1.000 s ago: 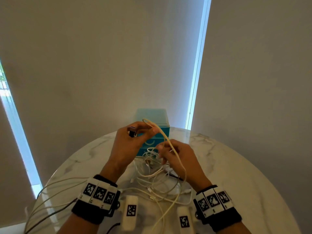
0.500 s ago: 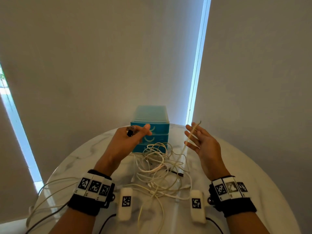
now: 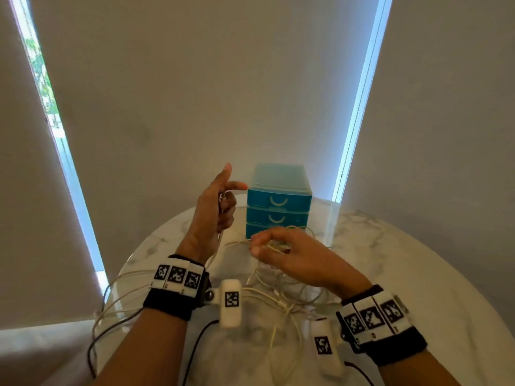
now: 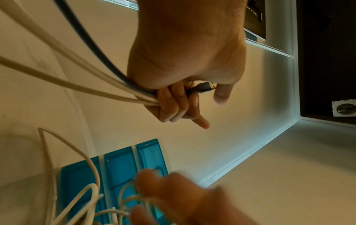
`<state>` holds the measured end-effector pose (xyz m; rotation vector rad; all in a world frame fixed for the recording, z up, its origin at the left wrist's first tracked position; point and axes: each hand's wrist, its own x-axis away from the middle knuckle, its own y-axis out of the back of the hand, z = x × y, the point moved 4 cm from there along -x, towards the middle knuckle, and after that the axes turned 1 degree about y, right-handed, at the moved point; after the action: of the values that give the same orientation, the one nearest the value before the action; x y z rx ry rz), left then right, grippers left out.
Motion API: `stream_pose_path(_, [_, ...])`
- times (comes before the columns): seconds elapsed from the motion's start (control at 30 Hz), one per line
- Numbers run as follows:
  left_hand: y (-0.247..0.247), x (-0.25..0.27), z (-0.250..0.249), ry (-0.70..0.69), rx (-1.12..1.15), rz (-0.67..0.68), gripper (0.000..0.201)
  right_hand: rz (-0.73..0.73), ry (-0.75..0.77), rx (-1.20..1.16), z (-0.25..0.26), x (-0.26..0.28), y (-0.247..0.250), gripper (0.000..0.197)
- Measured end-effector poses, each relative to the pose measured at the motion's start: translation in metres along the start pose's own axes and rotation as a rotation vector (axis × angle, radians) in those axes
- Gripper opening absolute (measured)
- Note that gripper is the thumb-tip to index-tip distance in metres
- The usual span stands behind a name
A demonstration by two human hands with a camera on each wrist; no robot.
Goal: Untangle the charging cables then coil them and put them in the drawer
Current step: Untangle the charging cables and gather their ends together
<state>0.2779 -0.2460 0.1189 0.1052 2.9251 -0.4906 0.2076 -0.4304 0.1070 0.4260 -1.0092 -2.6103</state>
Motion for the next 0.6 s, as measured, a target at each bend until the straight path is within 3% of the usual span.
stream_pose_path(0.07, [0.002, -0.001, -0.001, 0.011, 0.033, 0.005, 0.058, 0.169, 0.024, 0.273, 0.003, -0.011, -0.016, 0.023])
stream_pose_path(0.23, [0.002, -0.003, 0.000, 0.030, 0.129, 0.035, 0.062, 0.303, 0.113, 0.717, 0.001, -0.033, -0.048, 0.037])
stream_pose_path(0.43, [-0.001, -0.004, 0.003, 0.065, 0.174, 0.104, 0.050, 0.367, 0.170, 0.733, -0.006, -0.039, -0.058, 0.028])
stream_pose_path(0.6, [0.000, -0.004, 0.003, 0.051, 0.166, 0.109, 0.044, 0.400, 0.231, 0.778, -0.014, -0.030, -0.069, 0.048])
